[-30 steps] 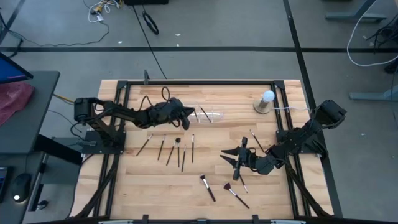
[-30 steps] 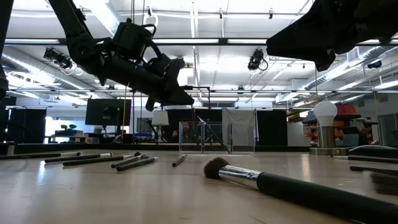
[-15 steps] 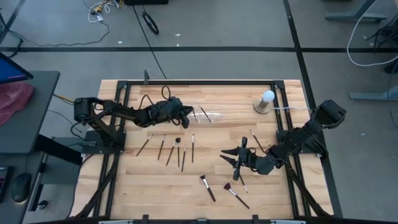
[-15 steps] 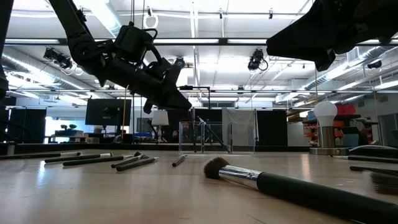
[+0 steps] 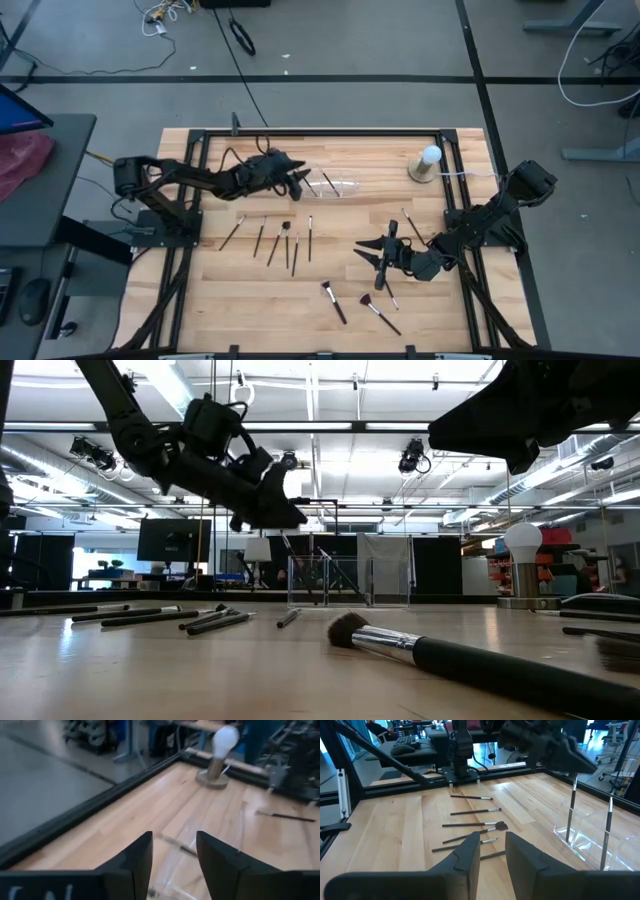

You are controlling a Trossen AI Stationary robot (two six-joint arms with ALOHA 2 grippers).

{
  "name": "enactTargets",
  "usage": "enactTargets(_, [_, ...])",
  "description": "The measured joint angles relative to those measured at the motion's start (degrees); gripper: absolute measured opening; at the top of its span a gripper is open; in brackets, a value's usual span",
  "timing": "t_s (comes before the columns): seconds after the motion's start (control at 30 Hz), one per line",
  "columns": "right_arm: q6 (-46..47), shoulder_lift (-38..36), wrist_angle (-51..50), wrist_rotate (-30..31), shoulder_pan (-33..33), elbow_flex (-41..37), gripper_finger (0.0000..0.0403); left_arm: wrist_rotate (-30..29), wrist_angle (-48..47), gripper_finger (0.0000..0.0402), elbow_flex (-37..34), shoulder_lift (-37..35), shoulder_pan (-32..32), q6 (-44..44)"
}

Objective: Put items in baskets/containers
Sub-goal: Put the black eyeshadow brush into the transparent organizer, then put the black highlighter brush into the transparent organizer

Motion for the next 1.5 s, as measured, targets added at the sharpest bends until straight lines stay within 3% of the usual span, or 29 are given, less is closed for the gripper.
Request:
enactTargets(0.23, [2.6,0.0,-1.7,0.0,0.0,0.0,0.0093,7.1,-1.0,0.0153,0.0,-6.8,-5.3,6.2])
enactTargets(0.43, [10.8,0.0,-7.4,-0.6,0.0,0.0,0.0096,7.7,-1.7,0.0136,0.0,-7.6,-15.1,12.2])
enactTargets(0.67, [17.9,0.0,-15.0,-12.9,0.2,0.1,0.0149,2.6,-4.3,0.0126,0.0,-5.9,-24.9,13.0])
enactTargets(0.8, [24.2,0.0,-27.8,-19.8,1.0,3.9,0.0183,-1.9,-3.8,0.0126,0.0,-4.3,-28.2,13.0])
enactTargets(0.93, [30.5,0.0,-38.9,-26.0,2.9,9.7,0.0192,-5.1,-2.5,0.0126,0.0,-2.2,-29.4,13.0])
enactTargets(1.17, [33.1,1.1,-42.7,-28.4,9.8,17.8,0.0160,-6.2,-1.2,0.0126,0.0,0.4,-29.3,11.5])
enactTargets(1.33, [33.6,8.2,-43.4,-28.7,12.9,23.0,0.0121,-6.4,-1.2,0.0126,0.0,0.6,-29.3,11.5])
enactTargets(1.5, [37.8,15.5,-51.9,-30.5,14.4,29.5,0.0076,-6.4,-1.2,0.0126,0.0,0.6,-29.2,11.6])
